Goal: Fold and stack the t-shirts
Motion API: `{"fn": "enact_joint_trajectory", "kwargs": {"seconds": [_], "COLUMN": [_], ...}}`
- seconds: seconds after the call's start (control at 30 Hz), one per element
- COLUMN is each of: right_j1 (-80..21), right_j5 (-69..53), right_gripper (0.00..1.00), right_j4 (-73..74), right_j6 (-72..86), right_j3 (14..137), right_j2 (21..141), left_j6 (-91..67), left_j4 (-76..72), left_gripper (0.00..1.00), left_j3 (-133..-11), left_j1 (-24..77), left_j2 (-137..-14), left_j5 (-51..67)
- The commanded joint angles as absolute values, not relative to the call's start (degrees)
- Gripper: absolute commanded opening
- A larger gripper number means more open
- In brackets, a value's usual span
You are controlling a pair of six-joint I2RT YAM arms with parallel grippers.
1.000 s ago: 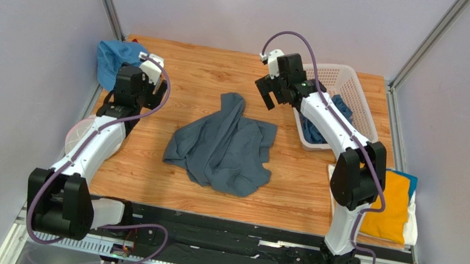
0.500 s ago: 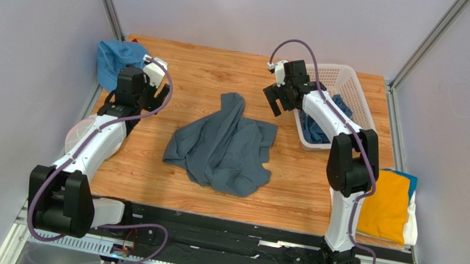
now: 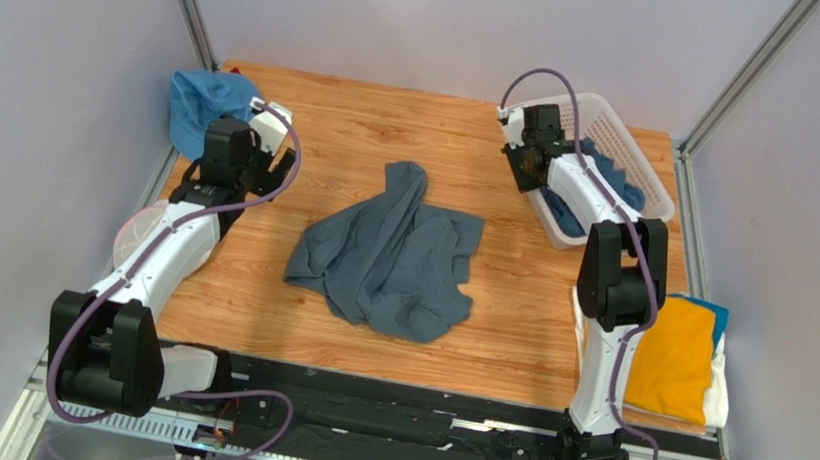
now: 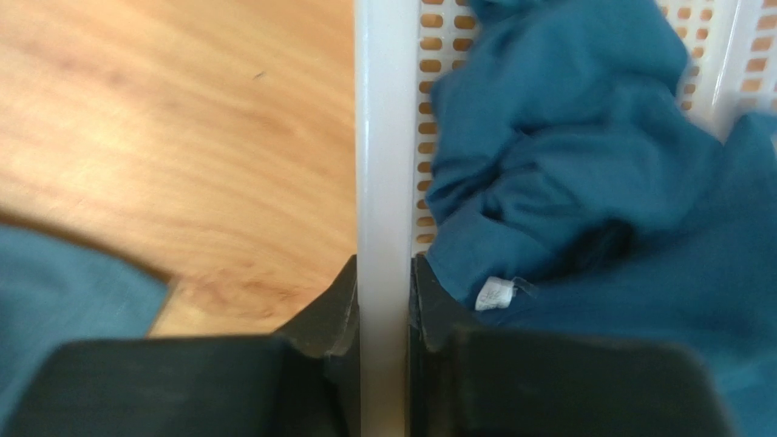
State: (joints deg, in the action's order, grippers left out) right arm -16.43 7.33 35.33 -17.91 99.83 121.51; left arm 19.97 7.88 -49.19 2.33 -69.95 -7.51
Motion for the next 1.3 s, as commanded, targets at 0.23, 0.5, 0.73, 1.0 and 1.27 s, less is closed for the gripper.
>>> {"fn": "enact_joint_trajectory", "kwargs": {"seconds": [0.23, 0.5, 0.73, 1.0, 1.27], "right_j1": [-8.6, -5.0, -3.5, -0.5, 4.3], "right_j5": [6.4, 9.1, 11.3, 13.5, 14.0], "right_gripper": [0.0, 0.0, 0.0, 0.0, 0.0], "right_j4": [37.0, 37.4, 39.6, 40.4, 38.9], "right_j6": [-17.2, -10.0, -2.9, -2.9, -4.9], "right_j3": [105.9, 107.9, 113.2, 116.8, 114.4], "right_j2": [125.3, 126.6, 130.7, 134.1, 133.4], "left_j6": [21.8, 21.9, 21.8, 23.1, 22.4], "left_j4": [6.8, 6.8, 6.9, 6.8, 6.6], "left_gripper": [0.95, 0.95, 0.95, 0.95, 0.95], "left_j3": [-47.0, -46.8, -46.2, -44.8, -45.0], "left_j1": [1.9, 1.9, 1.9, 1.9, 1.9], "left_j2": [-67.1, -67.1, -66.9, -65.6, -66.0], "left_j5": [-6.0, -5.4, -5.2, -6.1, -5.6]}}
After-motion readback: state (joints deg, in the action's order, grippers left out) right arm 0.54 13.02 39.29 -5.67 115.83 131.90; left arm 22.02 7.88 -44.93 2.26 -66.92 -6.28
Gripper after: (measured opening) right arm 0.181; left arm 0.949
